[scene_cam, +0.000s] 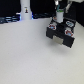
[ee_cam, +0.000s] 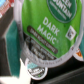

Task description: Open the kcup holder, insert the kcup into the holder, and close the kcup holder

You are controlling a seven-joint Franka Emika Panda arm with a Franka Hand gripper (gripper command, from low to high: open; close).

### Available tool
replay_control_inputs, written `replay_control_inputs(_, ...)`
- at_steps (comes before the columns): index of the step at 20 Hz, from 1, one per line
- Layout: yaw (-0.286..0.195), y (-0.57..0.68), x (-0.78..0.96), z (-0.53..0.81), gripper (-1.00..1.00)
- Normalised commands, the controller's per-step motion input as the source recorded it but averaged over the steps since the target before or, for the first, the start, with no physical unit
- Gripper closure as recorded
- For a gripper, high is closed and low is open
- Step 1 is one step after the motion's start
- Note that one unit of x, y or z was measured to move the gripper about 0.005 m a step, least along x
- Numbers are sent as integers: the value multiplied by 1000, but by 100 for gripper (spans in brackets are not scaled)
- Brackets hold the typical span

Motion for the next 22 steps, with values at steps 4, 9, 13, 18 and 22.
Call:
replay_control_inputs(4, 81, 428, 59, -78, 100)
replay_control_inputs(9, 56, 198, 115, -139, 100)
replay_control_inputs(13, 13, 19, 111, -112, 100)
replay_control_inputs(18, -30, 14, 434, 347, 100)
replay_control_inputs(22, -42, 29, 590, 246, 100)
